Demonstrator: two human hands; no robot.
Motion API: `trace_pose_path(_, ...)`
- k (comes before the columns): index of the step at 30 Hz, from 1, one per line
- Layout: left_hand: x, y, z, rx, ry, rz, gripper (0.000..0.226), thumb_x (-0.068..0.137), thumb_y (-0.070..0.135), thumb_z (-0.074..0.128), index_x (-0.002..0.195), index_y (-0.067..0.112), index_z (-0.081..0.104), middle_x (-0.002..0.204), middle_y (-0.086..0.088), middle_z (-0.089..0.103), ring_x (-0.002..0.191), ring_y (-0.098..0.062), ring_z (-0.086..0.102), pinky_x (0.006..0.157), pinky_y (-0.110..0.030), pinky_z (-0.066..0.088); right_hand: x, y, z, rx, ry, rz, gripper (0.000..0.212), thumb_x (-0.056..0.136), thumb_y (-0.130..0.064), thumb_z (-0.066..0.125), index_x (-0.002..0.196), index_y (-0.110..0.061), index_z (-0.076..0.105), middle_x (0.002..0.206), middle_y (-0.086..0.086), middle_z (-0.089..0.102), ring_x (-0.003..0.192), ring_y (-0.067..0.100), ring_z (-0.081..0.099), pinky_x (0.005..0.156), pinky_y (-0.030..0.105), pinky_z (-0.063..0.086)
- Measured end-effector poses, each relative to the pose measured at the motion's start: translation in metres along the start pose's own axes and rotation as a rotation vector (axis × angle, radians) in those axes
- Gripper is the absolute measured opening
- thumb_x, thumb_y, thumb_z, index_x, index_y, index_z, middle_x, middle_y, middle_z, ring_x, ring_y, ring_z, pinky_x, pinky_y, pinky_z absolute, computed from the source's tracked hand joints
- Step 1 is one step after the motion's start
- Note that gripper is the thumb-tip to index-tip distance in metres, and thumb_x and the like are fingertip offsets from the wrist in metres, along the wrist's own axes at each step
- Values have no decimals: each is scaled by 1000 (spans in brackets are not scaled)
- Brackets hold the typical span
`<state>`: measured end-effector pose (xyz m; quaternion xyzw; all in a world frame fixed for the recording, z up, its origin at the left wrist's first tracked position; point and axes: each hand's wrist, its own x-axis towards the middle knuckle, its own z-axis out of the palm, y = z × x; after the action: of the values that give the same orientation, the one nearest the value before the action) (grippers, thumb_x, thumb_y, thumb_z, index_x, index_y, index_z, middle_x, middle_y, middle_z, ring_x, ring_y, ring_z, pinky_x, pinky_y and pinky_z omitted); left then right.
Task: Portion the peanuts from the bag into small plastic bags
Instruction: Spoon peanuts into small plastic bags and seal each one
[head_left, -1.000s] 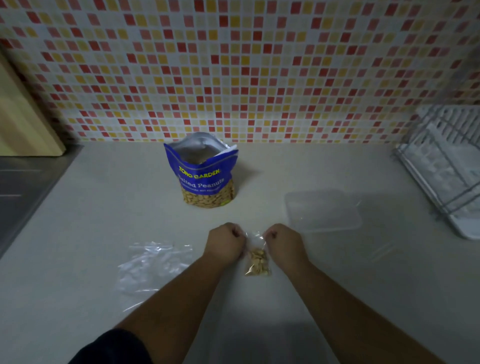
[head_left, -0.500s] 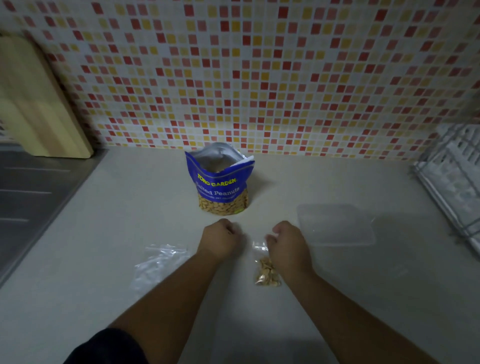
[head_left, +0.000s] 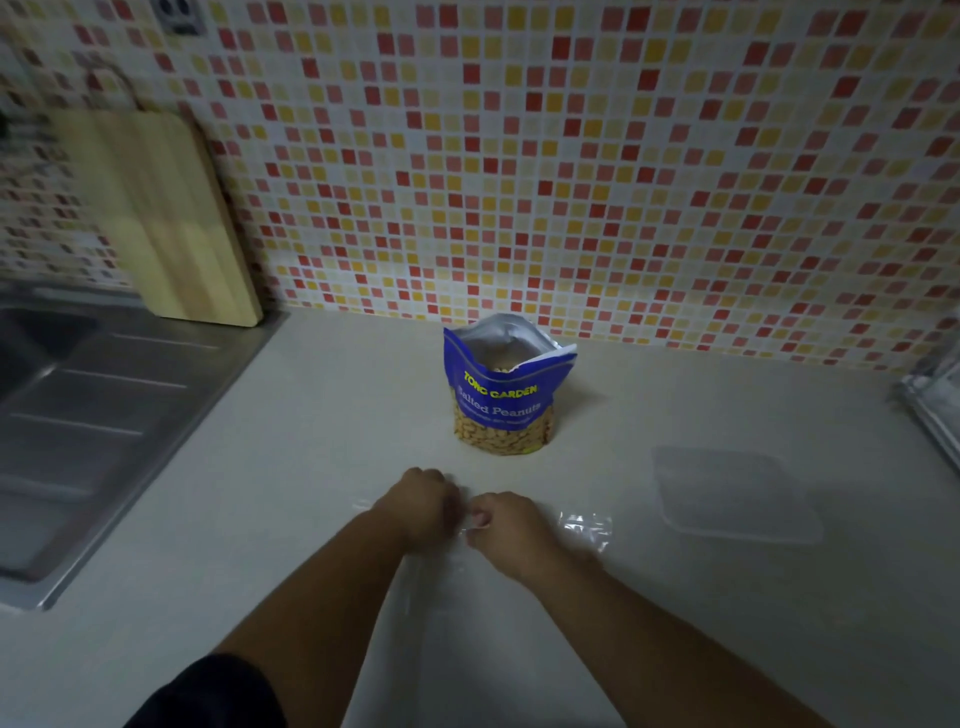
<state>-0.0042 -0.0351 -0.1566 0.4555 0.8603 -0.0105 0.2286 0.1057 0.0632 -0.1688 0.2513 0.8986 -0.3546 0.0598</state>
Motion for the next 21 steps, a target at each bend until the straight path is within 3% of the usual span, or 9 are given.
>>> trace_pose_path(3,1,-3,-4,-132,52,17,19,85,29,57,94,15,67,101,-7,69,100,-27,60,87,-29,44,1,0,5,126,18,39,11,81,-13,62,84,-20,70,88,4,69,93,23,63,74,22,44)
trace_pose_path(6,0,-9,-14,-242,58,12,16,83,23,63,97,19,68,102,-3,70,101,-22,61,89,-29,48,5,1,1,218,69,63,34,83,-11,62,59,-33,52,67,-12,56,80,13,58,70,19,42)
trace_pose_path(9,-3,-9,-27,-237,39,-9,22,86,24,59,106,22,68,113,-1,67,108,-19,58,92,-25,42,3,-2,-11,266,129,82,36,85,-11,60,58,-32,49,63,-14,51,71,10,52,65,18,38)
trace_pose_path(12,-6,-8,-41,-258,56,-3,20,88,22,60,103,18,71,114,1,68,109,-16,58,82,-16,38,1,-3,-24,344,174,81,24,83,-11,59,66,-28,56,65,-11,53,66,7,51,56,13,37)
trace_pose_path(16,-10,-4,-58,-361,111,16,14,83,18,67,94,16,74,96,4,69,85,-5,59,70,-3,34,-5,-10,-40,433,138,42,8,83,-24,65,90,-28,67,82,-4,63,77,10,57,59,11,40)
trace_pose_path(18,-10,-2,-65,-393,118,16,13,80,17,70,92,16,75,83,9,66,75,2,56,70,-5,38,-7,-11,-47,386,138,0,14,86,-27,64,95,-22,73,77,-7,63,75,7,55,55,6,36)
trace_pose_path(21,-11,1,-73,-417,150,10,15,76,16,74,90,14,74,83,5,66,80,-7,59,74,-15,44,-9,-14,-58,355,149,-7,9,85,-24,65,85,-25,74,70,-10,60,75,6,53,56,8,36)
